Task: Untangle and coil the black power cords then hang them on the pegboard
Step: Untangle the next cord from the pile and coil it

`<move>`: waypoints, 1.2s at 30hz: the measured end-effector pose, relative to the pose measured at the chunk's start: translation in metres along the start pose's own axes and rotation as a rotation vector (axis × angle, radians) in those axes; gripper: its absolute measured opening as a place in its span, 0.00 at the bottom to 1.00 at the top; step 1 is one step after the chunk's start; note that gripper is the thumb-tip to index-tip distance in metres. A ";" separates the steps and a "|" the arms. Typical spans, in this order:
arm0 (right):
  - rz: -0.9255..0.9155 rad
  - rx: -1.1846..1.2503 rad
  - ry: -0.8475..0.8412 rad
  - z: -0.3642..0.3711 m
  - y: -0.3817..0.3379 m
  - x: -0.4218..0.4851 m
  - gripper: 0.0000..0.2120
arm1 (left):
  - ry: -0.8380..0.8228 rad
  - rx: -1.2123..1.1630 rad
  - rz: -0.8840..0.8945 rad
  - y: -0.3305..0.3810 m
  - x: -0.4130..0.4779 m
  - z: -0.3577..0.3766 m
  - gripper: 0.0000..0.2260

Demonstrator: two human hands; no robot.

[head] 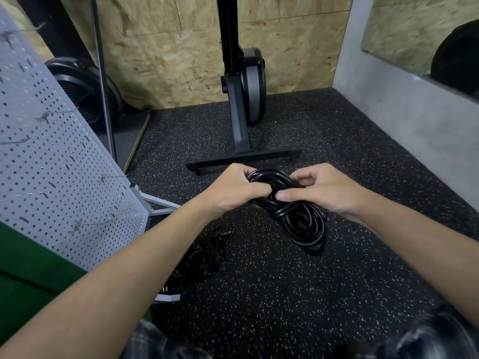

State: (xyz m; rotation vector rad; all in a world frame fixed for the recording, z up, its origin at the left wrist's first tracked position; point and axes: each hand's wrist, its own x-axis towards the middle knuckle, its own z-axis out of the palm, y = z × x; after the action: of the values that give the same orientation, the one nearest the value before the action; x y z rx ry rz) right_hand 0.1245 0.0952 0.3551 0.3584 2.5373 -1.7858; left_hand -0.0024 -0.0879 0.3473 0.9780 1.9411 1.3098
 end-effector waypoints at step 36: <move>0.002 -0.036 0.020 0.006 0.004 0.000 0.09 | 0.029 -0.311 0.038 -0.032 0.006 0.002 0.13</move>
State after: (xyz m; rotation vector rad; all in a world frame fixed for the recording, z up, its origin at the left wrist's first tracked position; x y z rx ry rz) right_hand 0.1240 0.0904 0.3495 0.3788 2.5778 -1.7422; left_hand -0.0126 -0.0895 0.3163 0.8474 1.6792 1.5967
